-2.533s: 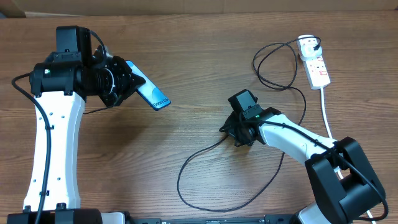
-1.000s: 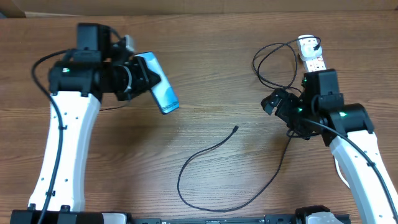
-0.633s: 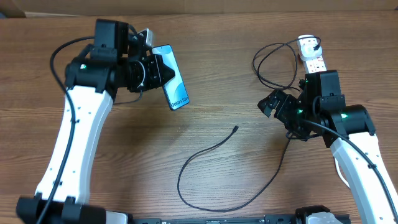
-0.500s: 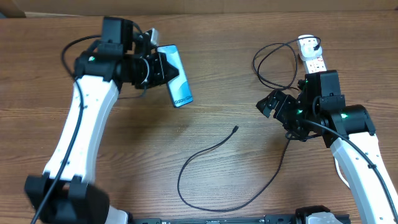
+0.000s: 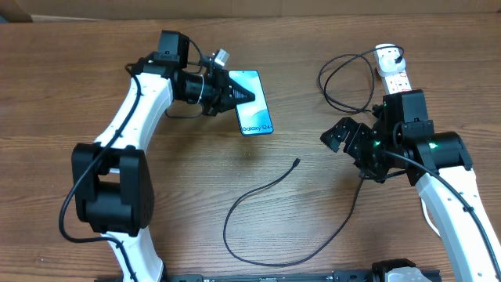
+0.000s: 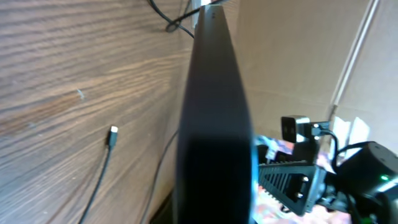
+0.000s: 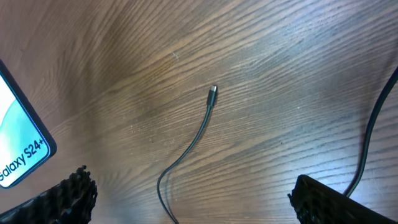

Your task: Plug charger to phone and switch on socket

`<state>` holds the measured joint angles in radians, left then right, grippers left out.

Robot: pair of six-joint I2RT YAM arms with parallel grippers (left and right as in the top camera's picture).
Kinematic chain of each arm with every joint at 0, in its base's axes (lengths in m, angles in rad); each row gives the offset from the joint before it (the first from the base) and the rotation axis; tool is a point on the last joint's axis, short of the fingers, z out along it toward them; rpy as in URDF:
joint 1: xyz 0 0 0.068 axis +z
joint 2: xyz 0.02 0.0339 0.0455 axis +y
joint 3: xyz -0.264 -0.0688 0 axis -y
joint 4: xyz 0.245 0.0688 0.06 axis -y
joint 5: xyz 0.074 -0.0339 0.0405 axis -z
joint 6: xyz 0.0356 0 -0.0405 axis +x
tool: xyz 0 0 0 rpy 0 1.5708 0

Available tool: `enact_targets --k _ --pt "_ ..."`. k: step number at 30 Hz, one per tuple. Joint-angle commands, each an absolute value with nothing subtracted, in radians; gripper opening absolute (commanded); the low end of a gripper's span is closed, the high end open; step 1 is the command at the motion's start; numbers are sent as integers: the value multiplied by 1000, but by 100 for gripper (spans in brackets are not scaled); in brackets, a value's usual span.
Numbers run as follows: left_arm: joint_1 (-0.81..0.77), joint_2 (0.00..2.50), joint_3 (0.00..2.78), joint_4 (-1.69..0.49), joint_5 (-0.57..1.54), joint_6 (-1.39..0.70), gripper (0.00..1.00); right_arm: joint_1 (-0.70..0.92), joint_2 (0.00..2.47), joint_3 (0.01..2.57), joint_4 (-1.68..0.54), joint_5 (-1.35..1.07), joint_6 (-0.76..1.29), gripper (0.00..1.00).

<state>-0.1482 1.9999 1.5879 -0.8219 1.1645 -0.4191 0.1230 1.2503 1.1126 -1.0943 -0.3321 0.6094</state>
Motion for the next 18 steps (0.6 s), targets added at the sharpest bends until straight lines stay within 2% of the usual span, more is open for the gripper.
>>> enact_targets --k 1,9,13,18 --pt "-137 1997 1592 -818 1279 -430 4 118 1253 1132 -1095 -346 594 100" --pt "-141 1997 1592 -848 1275 -428 4 118 1253 1132 -1094 -346 601 100" --pt "-134 1997 1592 -844 1345 -529 4 118 1253 1132 -1093 -366 606 100" --pt "-118 1997 1592 -813 1397 -532 4 118 1253 1128 -1079 -369 632 100"
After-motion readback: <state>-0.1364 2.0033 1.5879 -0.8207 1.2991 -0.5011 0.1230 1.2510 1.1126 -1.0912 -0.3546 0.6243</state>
